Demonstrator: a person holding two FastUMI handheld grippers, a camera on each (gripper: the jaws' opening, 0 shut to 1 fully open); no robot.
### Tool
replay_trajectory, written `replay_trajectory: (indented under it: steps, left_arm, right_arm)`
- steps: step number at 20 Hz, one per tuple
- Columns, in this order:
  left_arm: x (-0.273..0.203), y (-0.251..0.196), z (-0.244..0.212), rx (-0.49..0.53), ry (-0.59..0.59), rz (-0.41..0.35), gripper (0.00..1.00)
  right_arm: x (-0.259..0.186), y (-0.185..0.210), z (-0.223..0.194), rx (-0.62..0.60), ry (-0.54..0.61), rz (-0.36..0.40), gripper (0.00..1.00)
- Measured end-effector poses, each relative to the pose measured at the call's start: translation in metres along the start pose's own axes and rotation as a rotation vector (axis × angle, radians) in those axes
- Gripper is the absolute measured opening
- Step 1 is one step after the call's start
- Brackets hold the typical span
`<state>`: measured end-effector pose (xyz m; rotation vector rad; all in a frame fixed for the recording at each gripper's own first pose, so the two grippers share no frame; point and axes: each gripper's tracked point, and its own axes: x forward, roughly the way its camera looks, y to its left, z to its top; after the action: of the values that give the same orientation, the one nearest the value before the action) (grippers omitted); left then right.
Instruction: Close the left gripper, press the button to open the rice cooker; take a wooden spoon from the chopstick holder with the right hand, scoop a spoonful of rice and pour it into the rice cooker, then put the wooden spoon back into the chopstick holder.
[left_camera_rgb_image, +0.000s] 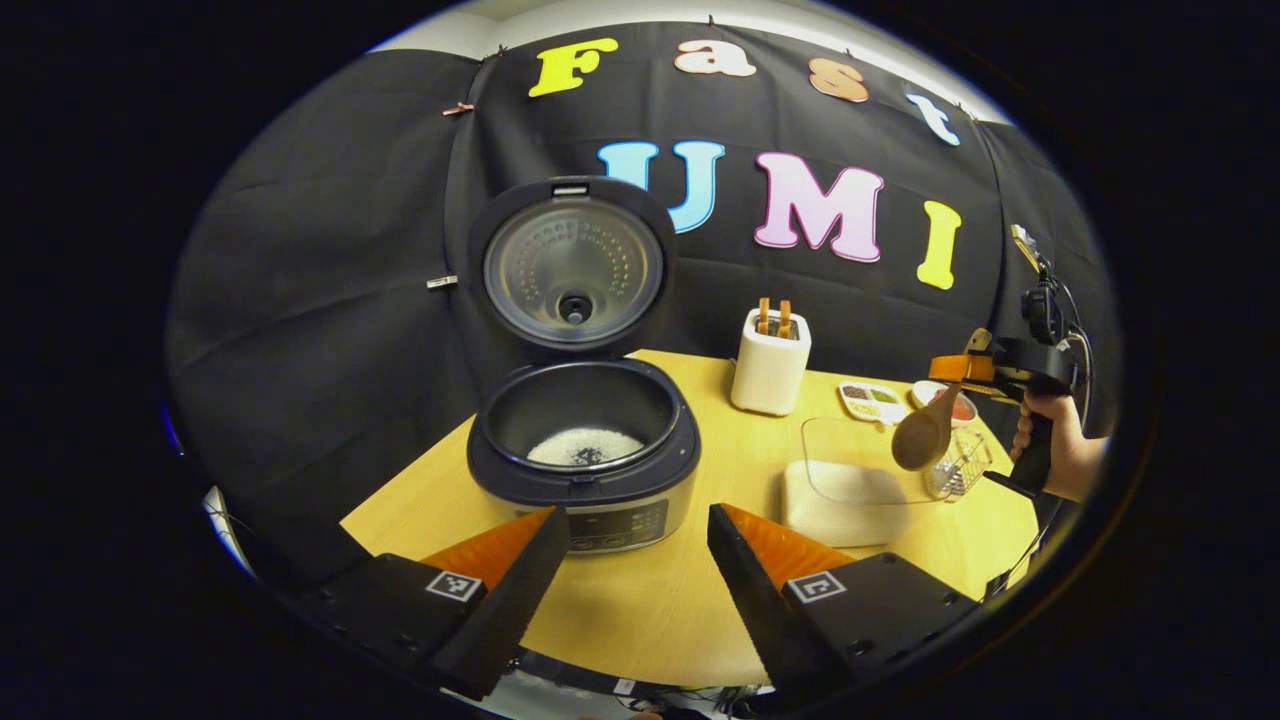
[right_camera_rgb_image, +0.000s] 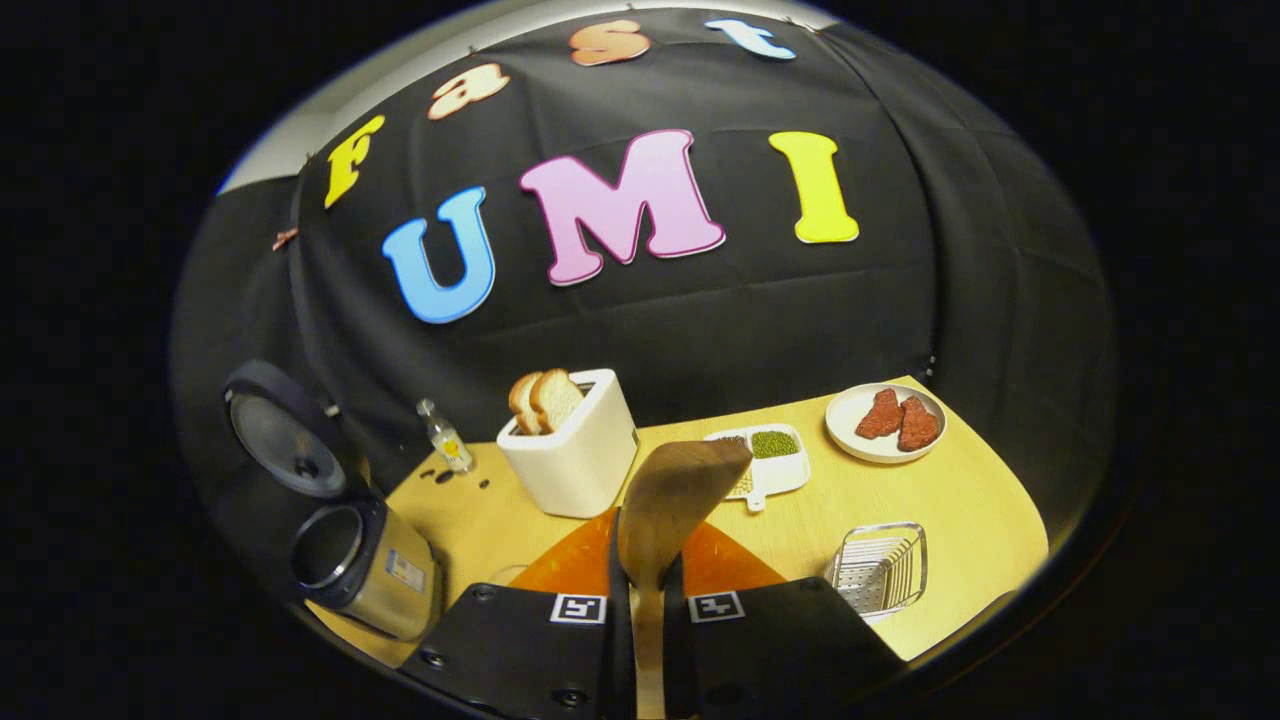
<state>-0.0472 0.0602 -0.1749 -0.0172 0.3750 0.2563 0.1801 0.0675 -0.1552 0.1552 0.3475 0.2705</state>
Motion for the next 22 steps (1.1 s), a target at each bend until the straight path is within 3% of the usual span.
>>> replay_trajectory:
  steps: [4,7,11,22]
  left_arm:
    - [0.001,0.005,-0.018,-0.03,0.033,0.004,0.95]
    - [0.001,0.008,-0.025,-0.065,0.058,0.007,0.95]
    - [-0.006,0.018,-0.025,-0.08,0.048,0.023,0.95]
    - [-0.003,0.028,-0.024,-0.104,0.048,0.026,0.95]
  right_arm:
    - [0.013,-0.001,-0.045,-0.044,0.058,-0.048,0.15]
    - [0.015,0.011,-0.054,-0.036,0.067,-0.061,0.15]
    - [0.008,0.044,-0.076,0.039,0.131,-0.018,0.15]
    - [0.008,0.105,-0.088,0.237,0.248,0.065,0.15]
